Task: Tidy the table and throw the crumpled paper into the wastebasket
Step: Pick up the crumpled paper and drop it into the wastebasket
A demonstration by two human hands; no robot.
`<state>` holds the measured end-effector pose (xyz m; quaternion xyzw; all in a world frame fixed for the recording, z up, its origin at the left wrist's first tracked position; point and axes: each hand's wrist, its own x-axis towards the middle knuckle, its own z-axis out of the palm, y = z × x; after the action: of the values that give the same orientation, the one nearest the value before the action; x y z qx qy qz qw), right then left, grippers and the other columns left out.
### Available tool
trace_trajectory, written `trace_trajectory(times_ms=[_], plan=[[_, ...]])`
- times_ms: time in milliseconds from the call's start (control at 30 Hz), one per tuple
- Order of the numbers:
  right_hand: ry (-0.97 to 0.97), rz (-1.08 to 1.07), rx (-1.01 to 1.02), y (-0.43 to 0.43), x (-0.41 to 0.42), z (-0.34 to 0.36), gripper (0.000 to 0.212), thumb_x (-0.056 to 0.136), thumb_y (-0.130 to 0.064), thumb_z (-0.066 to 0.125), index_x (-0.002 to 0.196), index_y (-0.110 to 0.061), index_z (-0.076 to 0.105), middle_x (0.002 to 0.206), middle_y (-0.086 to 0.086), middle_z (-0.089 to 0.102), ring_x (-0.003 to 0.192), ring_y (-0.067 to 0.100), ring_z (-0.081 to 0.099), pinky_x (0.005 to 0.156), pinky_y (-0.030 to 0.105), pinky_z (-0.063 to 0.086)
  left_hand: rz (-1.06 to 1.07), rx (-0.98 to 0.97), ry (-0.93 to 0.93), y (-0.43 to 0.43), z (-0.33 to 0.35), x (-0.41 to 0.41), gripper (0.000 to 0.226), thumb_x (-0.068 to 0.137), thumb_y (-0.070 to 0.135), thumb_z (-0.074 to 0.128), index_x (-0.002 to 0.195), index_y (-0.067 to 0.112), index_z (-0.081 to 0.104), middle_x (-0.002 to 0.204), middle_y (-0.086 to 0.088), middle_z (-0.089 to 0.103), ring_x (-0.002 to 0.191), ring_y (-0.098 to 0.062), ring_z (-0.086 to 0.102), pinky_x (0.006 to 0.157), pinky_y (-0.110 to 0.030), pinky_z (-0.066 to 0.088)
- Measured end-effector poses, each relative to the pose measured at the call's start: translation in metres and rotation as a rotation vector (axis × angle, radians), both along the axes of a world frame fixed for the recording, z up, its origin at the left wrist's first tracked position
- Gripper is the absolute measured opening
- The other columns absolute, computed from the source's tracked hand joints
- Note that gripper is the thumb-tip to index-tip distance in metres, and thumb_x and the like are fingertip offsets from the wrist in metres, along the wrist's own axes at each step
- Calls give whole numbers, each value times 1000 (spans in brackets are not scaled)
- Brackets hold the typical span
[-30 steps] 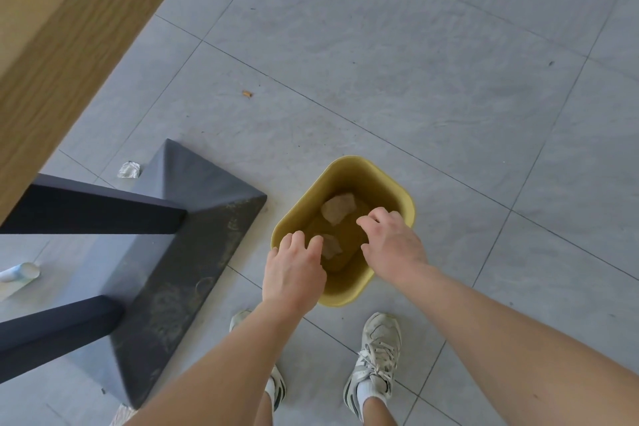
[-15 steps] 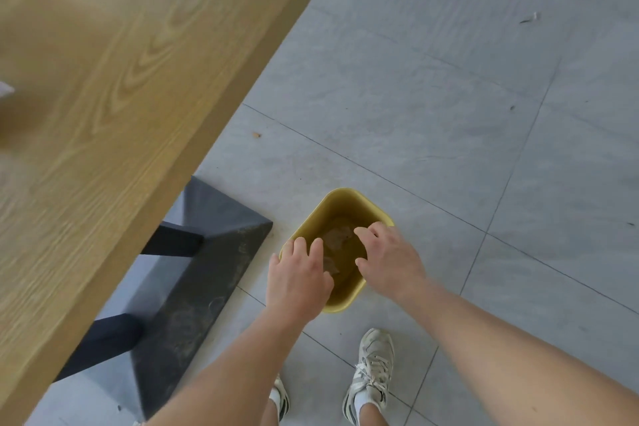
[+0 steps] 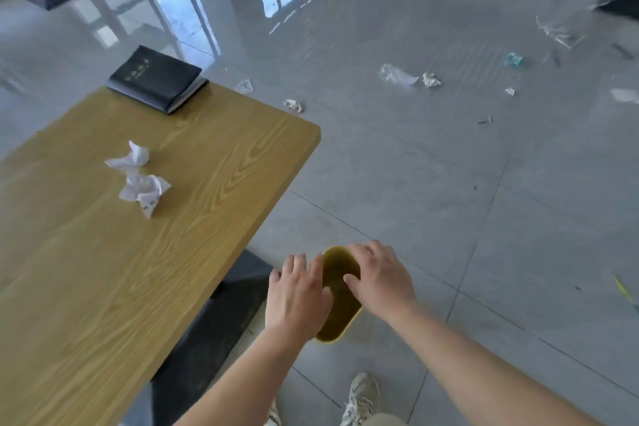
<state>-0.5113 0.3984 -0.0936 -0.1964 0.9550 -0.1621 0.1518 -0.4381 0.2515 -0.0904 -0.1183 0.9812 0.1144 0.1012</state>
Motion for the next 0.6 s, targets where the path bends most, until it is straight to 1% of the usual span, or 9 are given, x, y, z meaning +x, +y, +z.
trace_trajectory(times_ms=[133, 267, 400, 533, 600], plan=[[83, 41, -36, -13, -8, 48, 53, 91, -43, 62, 138, -27, 44, 126, 1, 57, 114, 21, 52, 85, 32, 51, 16, -56, 65, -15, 45, 5, 55, 95, 46, 46, 143, 25, 31, 140, -5, 48, 129, -25, 44, 108, -45, 39], [105, 96, -52, -35, -13, 79, 56, 89, -42, 63, 140, -28, 44, 128, 0, 56, 115, 20, 51, 85, 30, 51, 79, -85, 115, -39, 82, 10, 56, 94, 45, 46, 144, 25, 29, 142, -5, 45, 131, -25, 41, 109, -44, 39], [142, 171, -43, -53, -18, 99, 49, 87, -41, 64, 132, -28, 47, 118, 0, 58, 104, 19, 52, 71, 23, 44, 138, -105, 140, -62, 110, 18, 59, 95, 43, 49, 147, 24, 29, 143, -6, 44, 135, -26, 38, 109, -46, 39], [158, 232, -42, -70, -18, 113, 49, 86, -41, 61, 131, -28, 47, 116, 2, 58, 101, 20, 51, 70, 25, 43, 206, -153, 169, -78, 127, 30, 58, 94, 42, 49, 145, 21, 30, 138, -6, 46, 131, -26, 40, 105, -44, 41], [167, 259, -61, -81, -18, 121, 51, 86, -41, 61, 134, -27, 47, 120, 3, 57, 105, 22, 51, 75, 29, 46, 242, -166, 169, -86, 133, 37, 59, 93, 42, 50, 145, 21, 31, 137, -6, 47, 131, -26, 40, 104, -44, 42]])
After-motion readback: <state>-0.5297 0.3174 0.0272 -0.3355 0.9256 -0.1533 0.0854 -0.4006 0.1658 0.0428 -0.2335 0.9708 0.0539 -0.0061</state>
